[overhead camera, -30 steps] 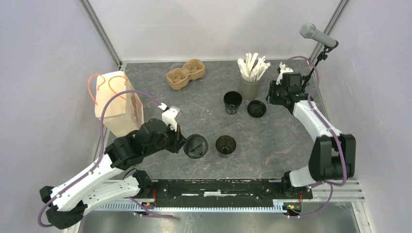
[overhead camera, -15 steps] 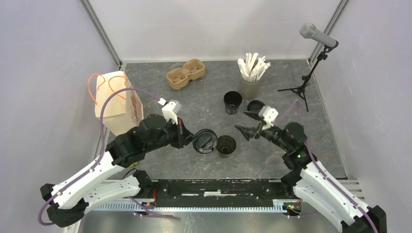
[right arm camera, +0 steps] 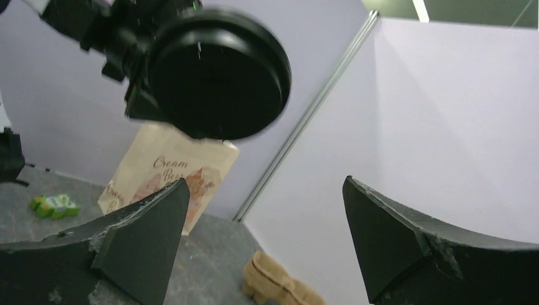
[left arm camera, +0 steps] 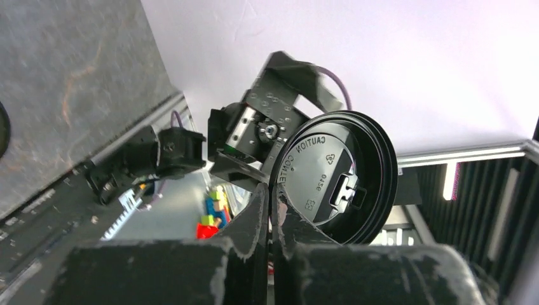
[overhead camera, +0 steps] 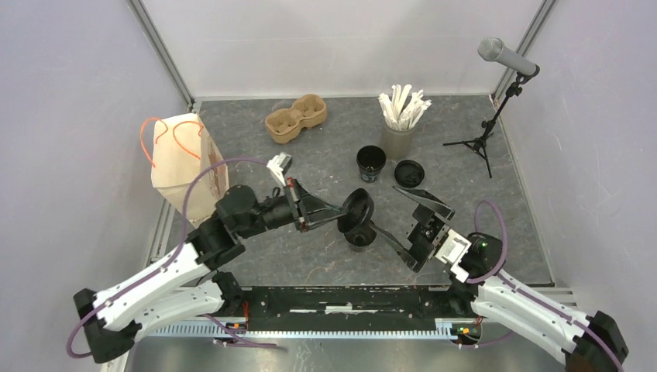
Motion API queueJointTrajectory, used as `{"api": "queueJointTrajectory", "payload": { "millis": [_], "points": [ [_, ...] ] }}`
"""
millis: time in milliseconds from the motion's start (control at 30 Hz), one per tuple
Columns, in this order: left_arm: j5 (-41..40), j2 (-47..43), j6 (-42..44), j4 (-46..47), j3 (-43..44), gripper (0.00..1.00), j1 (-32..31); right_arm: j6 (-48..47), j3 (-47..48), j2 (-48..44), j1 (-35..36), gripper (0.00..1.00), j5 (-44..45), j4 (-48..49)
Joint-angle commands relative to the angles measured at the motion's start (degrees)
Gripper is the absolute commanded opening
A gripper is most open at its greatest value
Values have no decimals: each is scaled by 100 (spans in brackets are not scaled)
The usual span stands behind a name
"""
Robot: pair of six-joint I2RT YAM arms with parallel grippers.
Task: Pack the takeout coffee
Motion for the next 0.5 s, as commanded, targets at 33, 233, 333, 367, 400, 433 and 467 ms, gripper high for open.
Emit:
{"api": "queueJointTrajectory", "payload": {
  "millis": [33, 233, 333, 367, 400, 433, 467],
  "points": [
    [710, 465, -1188, 1425, -46, 2, 10, -919, 557, 516, 740, 98, 655, 1203],
    [440, 539, -1434, 1815, -298, 2, 10, -1343, 784, 900, 1130, 98, 672, 973],
    [291, 510, -1492, 1971, -398, 2, 15, -1432, 748, 962, 1248, 98, 680, 896],
    [229, 482, -1505, 2012, -426, 2, 11, -1449, 698, 953, 1285, 98, 699, 920],
    [147, 464, -1499, 2027, -437, 2, 10, -1483, 667, 933, 1318, 98, 730, 909],
    [92, 441, -1476, 2022, -449, 2, 18, -1497, 642, 928, 1345, 98, 794, 901],
    [40, 429, -1479, 1991, -467, 2, 11, -1505, 633, 921, 1377, 98, 888, 908]
  ]
}}
